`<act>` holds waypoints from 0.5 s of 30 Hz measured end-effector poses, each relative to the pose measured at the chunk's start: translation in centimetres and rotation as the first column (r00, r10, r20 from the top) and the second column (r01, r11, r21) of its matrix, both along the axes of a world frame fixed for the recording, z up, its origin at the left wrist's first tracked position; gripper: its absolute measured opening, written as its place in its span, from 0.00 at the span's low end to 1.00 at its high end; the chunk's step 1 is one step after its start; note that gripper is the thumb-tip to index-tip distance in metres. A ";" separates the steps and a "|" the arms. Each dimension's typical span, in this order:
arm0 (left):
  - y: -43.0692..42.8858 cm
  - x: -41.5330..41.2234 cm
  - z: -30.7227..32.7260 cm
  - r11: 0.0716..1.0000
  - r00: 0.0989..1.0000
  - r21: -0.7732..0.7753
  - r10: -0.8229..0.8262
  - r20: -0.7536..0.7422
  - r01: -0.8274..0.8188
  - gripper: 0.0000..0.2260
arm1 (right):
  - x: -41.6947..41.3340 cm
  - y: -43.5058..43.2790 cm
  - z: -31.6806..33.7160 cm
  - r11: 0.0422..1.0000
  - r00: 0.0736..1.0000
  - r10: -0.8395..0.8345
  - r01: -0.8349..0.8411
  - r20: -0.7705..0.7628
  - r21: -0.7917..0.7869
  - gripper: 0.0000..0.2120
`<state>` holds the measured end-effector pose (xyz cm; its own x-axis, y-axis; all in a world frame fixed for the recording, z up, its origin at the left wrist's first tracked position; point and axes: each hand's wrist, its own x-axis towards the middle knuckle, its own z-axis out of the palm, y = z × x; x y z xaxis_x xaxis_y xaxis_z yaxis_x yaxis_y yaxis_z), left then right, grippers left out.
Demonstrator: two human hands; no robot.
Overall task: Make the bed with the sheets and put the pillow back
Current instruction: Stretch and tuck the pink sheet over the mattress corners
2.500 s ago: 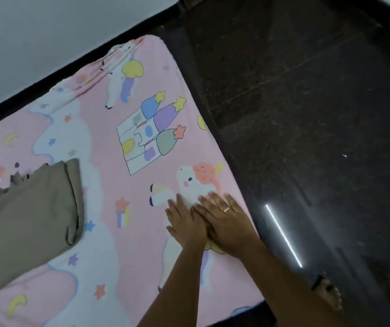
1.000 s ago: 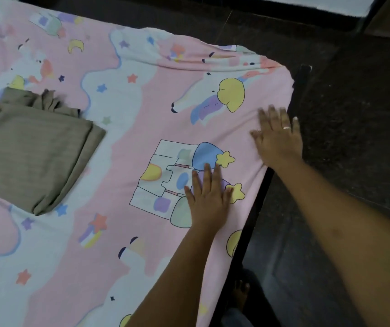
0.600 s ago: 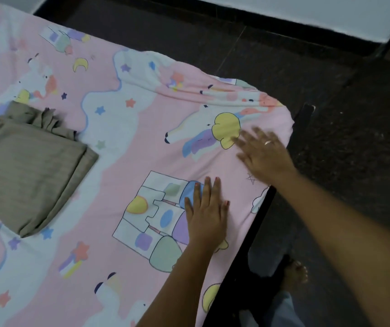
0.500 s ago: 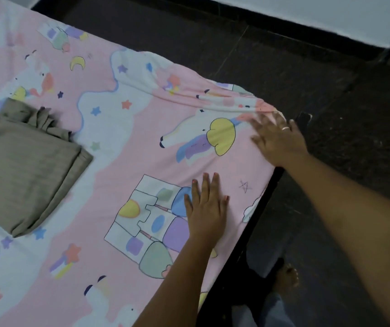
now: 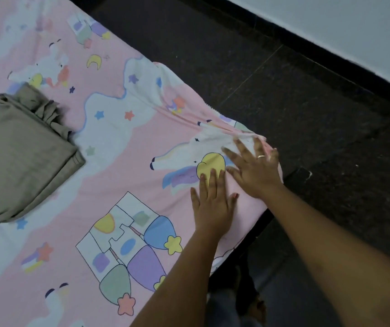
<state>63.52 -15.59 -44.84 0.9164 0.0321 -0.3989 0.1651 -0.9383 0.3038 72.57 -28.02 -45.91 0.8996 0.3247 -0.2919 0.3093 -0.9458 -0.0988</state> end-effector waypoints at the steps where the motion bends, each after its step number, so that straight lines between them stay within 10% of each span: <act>1: 0.0 0.2 -0.1 1.000 1.000 -0.017 0.005 0.022 -0.004 0.36 | 0.9 0.0 0.0 0.999 0.999 -0.041 0.042 -0.023 0.024 0.26; 10: -2.6 3.3 -2.1 0.998 0.960 0.018 0.056 0.275 -0.063 0.24 | 8.8 0.8 -0.6 0.782 0.873 -0.332 0.467 -0.358 0.414 0.28; 15: -2.9 4.4 -1.7 0.997 0.968 0.002 0.080 0.239 -0.083 0.24 | 9.6 1.6 -0.2 0.672 0.869 -0.423 0.490 -0.255 0.555 0.13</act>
